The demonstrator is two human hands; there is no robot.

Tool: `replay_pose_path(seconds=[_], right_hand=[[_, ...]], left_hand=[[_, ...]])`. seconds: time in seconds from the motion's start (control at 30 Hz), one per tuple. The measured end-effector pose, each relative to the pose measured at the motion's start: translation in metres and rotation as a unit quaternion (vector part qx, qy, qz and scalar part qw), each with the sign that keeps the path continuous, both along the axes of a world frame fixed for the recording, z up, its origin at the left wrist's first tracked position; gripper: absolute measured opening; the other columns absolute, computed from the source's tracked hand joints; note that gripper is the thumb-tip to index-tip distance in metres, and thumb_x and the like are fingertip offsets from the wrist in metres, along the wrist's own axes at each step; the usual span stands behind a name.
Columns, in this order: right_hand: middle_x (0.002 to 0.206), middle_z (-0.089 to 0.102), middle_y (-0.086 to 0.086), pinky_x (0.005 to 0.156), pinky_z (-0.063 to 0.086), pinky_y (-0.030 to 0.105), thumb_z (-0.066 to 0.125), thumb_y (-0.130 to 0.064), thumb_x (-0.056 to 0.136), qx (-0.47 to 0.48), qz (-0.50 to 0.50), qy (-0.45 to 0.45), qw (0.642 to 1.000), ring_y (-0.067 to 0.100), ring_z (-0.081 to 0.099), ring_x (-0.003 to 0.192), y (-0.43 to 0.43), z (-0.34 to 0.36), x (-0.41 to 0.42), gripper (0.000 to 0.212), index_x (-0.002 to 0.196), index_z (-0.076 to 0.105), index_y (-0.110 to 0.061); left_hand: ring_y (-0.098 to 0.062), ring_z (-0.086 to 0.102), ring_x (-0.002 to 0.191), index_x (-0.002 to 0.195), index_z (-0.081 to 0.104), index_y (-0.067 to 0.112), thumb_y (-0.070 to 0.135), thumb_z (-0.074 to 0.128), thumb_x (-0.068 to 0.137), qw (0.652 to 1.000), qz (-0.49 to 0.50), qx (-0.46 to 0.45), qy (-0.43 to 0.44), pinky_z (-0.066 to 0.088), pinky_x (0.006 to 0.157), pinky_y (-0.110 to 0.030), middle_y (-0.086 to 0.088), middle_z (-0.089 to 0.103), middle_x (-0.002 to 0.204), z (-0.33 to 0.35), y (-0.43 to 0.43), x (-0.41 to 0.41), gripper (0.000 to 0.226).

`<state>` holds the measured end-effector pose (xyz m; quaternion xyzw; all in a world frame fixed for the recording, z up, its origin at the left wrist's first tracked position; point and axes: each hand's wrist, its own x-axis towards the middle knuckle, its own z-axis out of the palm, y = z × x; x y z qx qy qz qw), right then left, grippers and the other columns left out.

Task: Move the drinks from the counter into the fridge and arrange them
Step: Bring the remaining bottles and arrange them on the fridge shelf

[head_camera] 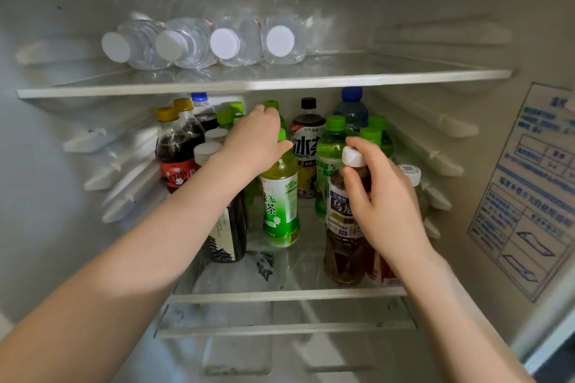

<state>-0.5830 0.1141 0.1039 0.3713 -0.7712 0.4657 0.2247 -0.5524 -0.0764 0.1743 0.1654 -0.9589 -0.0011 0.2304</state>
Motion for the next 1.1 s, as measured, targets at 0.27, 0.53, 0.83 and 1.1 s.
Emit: replay_pose_path(seconds=[0.27,0.53,0.83,1.1], right_hand=[[0.098,0.059,-0.013,0.071,0.040,0.021,0.051,-0.022,0.094,-0.004,-0.004,0.001,1.000,0.004,0.054,0.083,-0.001,-0.003,0.001,0.039,0.132,0.045,-0.028],[0.093,0.055,-0.014,0.064,0.032,0.014,0.050,-0.023,0.094,-0.012,-0.008,0.008,1.000,0.002,0.047,0.076,-0.003,-0.007,0.001,0.037,0.131,0.046,-0.027],[0.104,0.063,-0.008,0.077,0.050,0.031,0.050,-0.024,0.095,-0.011,-0.006,-0.005,1.000,0.010,0.060,0.088,-0.001,-0.004,0.002,0.036,0.131,0.046,-0.029],[0.107,0.063,-0.009,0.080,0.052,0.035,0.049,-0.028,0.094,-0.010,-0.004,-0.010,1.000,0.010,0.060,0.092,0.001,-0.004,0.003,0.037,0.131,0.045,-0.032]], left_hand=[[-0.030,0.047,0.122,0.138,0.029,0.011,0.043,0.059,0.088,0.991,-0.007,0.096,0.094,0.041,0.096,-0.036,-0.014,0.037,0.140,-0.034,0.002,-0.001,0.067],[-0.022,0.031,0.139,0.150,-0.001,0.010,0.001,0.069,0.078,0.876,-0.024,0.438,0.202,0.026,0.116,-0.038,-0.009,0.028,0.152,-0.131,0.021,0.004,0.101],[-0.029,0.040,0.131,0.143,0.026,0.004,0.007,0.070,0.082,0.865,0.067,0.414,0.275,0.035,0.108,-0.038,-0.015,0.038,0.142,-0.153,0.015,-0.032,0.075],[-0.033,0.042,0.130,0.146,0.023,0.003,0.013,0.068,0.085,0.866,0.121,0.385,0.296,0.035,0.102,-0.038,-0.020,0.041,0.143,-0.155,0.001,-0.057,0.077]])
